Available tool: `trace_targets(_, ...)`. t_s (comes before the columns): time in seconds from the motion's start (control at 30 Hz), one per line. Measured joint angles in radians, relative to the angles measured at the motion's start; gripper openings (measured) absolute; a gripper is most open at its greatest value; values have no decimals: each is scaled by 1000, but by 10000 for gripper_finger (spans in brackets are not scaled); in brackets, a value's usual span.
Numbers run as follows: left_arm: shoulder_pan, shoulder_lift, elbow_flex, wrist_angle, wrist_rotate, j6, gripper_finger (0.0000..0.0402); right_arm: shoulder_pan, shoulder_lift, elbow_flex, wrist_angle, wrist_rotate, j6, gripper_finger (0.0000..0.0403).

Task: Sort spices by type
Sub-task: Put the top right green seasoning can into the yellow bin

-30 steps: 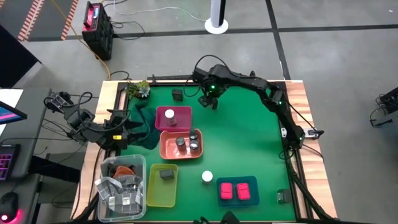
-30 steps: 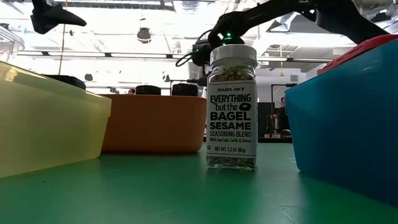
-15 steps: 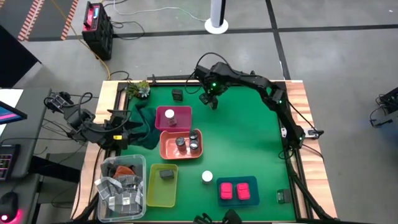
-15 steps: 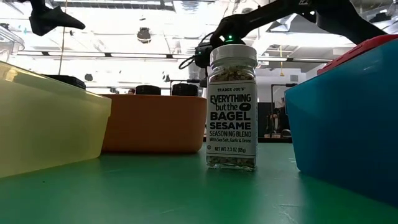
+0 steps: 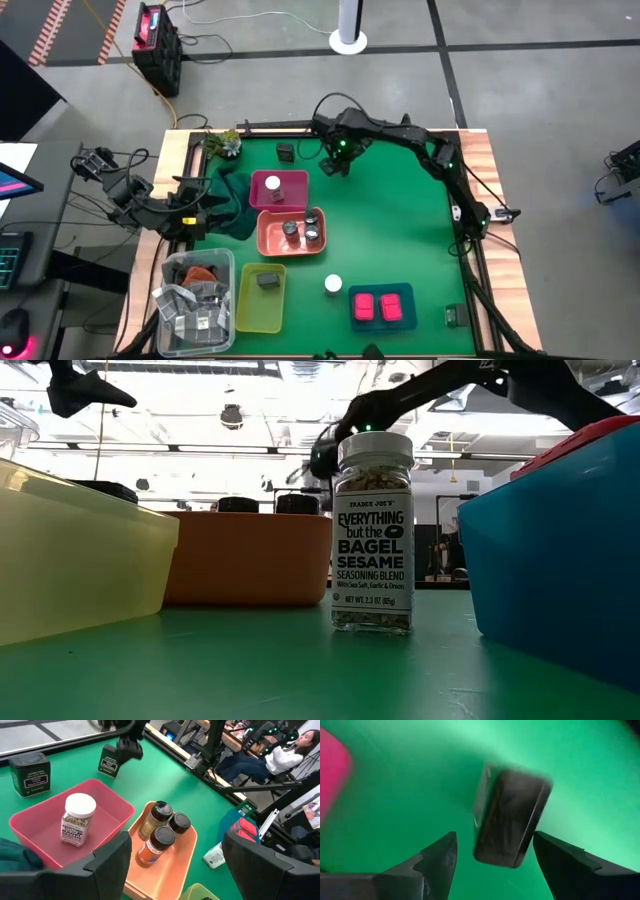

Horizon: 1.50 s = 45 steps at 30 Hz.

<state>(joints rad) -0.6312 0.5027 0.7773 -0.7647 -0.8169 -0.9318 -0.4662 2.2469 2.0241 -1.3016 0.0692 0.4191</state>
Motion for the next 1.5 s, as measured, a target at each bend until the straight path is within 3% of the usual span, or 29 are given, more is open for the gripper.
trace_targets(0.3,0,0,0,-1,35,-12,294,36,-1,-95,106,8,24,290)
trace_targets(0.87,0,0,0,-4,47,-16,294,-5,-1,-98,167,-11,137,285)
trace_targets(1.03,0,0,0,-20,47,-16,294,-7,0,-98,147,-15,141,245)
trace_targets(1.23,0,0,0,-37,47,-15,294,-3,-1,-98,147,-16,122,151)
trace_targets(1.5,0,0,0,-36,56,-16,294,44,-9,-97,63,-46,49,144)
